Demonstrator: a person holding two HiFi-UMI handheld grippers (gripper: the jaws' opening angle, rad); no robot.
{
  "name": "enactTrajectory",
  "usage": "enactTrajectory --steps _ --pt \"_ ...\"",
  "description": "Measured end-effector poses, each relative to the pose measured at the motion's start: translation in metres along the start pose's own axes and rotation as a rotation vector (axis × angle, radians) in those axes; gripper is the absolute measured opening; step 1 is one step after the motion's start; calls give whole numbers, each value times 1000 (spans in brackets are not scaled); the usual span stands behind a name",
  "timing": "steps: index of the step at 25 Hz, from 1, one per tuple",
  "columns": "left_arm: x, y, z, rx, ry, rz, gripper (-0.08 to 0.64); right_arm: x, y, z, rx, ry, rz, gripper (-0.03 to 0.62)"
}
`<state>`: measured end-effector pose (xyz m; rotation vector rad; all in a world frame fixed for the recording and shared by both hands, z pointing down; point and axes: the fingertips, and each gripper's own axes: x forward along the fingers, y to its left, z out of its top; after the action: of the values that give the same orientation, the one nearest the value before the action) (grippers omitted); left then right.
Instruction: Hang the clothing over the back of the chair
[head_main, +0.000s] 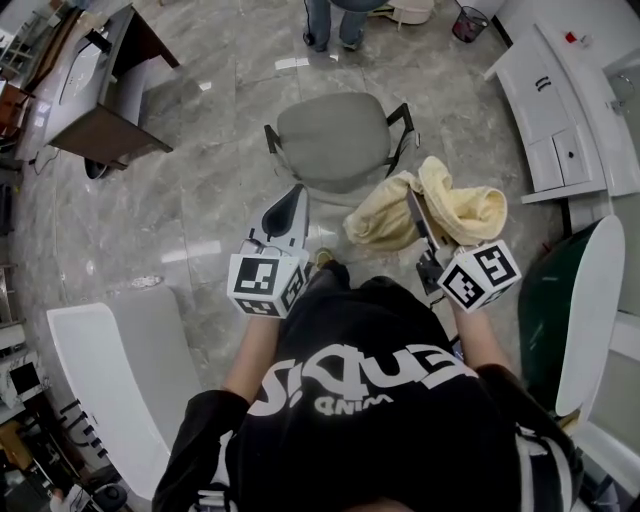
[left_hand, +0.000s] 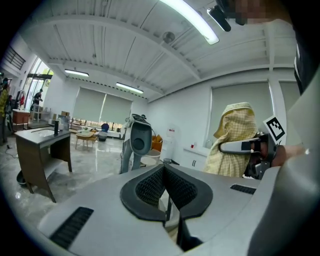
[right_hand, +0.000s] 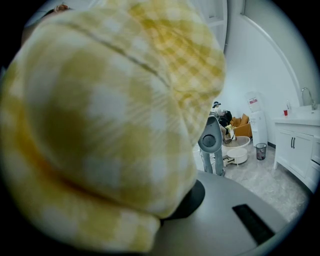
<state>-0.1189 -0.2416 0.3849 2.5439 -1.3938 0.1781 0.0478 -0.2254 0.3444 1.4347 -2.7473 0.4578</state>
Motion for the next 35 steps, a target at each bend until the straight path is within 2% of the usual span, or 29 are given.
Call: enactTrajectory --steps 7,21,35 --pt "18 14 6 5 18 -24 15 27 -5 5 -2 11 -6 31" --pt "52 26 14 -1 17 22 15 79 -39 13 -16 33 47 31" --pt "78 37 10 -9 60 39 15 141 -80 -17 42 90 68 31"
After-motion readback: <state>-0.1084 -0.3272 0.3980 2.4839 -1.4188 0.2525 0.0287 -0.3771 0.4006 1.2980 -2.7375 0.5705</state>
